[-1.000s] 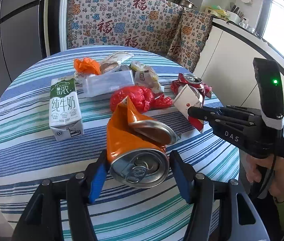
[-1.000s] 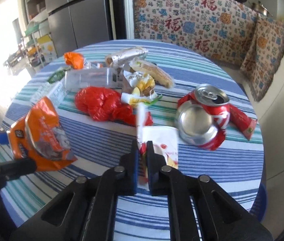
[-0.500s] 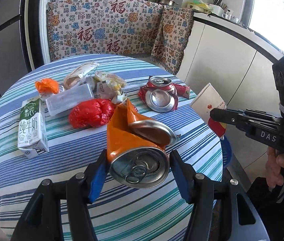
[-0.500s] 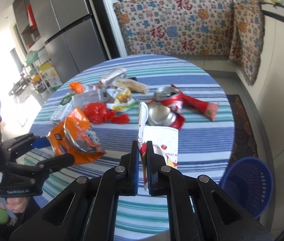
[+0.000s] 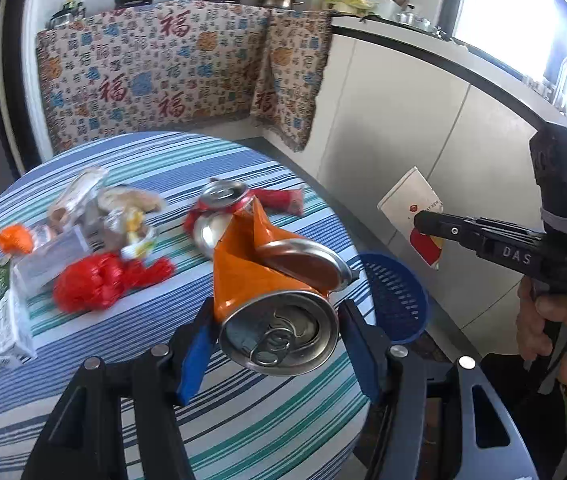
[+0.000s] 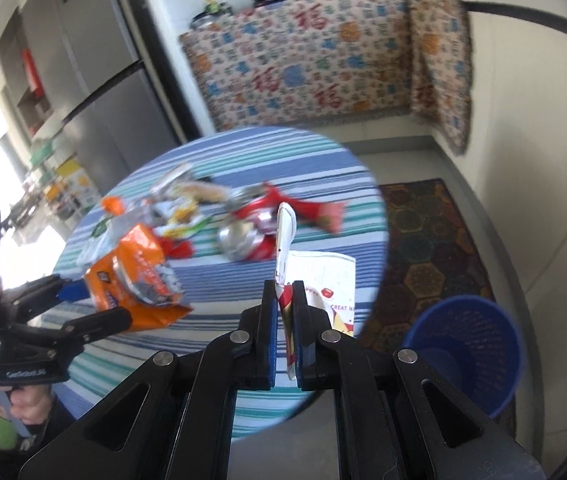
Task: Collect trash
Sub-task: 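Carry both items to the blue wastebasket and open both grippers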
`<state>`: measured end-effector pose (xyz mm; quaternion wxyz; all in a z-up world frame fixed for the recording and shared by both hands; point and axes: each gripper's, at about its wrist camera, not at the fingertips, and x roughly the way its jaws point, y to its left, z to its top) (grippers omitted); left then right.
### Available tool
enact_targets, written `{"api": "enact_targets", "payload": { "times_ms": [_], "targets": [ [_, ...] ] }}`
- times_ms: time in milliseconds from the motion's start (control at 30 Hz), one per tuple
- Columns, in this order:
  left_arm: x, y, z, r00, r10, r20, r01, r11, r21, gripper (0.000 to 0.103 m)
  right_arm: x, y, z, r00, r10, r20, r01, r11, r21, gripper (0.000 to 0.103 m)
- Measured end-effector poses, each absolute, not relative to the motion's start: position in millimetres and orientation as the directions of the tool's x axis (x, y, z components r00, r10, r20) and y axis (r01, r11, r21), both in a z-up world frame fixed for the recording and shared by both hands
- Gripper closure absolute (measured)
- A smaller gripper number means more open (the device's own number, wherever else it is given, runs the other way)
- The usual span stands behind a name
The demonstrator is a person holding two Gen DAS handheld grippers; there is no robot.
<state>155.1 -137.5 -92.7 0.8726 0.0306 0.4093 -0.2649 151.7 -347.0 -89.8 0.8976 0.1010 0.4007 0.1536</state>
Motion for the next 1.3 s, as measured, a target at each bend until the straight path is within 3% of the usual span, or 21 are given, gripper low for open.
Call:
{"api": "enact_targets", "payload": {
  "times_ms": [267,533,833,933,967,1133,1300],
  "targets": [
    [181,-282,-110,0.366,-0.554,-0.748,0.631,0.738,-0.238,0.042,172,-469,-112,0.595,0.262,-0.76,0.046,0.933,0.357,0.098],
    [206,-399,-178,0.28,-0.511,-0.812,0.684,0.7,-0.205,0.042,186,-550,-166,0.534,0.188,-0.824,0.236,0.903,0.358,0.098],
    [219,-445,-241,0.256,-0.458,-0.851,0.727,0.672,-0.142,0.041,197,-575,-189,0.509,0.181,-0.842,0.276,0.892,0.359,0.092],
    [225,-453,-255,0.261,-0.444,-0.857,0.72,0.681,-0.134,0.033,202,-580,-193,0.51,0.15,-0.847,0.298,0.893,0.337,0.062],
    [228,-454,-257,0.261,-0.44,-0.859,0.716,0.685,-0.133,0.031,202,-583,-192,0.516,0.133,-0.846,0.309,0.892,0.329,0.058],
    [218,-445,-243,0.317,-0.463,-0.828,0.727,0.679,-0.101,0.031,191,-597,-176,0.565,0.069,-0.822,0.344,0.886,0.311,0.055],
    [197,-413,-206,0.389,-0.556,-0.734,0.737,0.667,-0.114,0.031,178,-593,-142,0.65,-0.043,-0.759,0.352,0.902,0.25,0.041]
  ]
}}
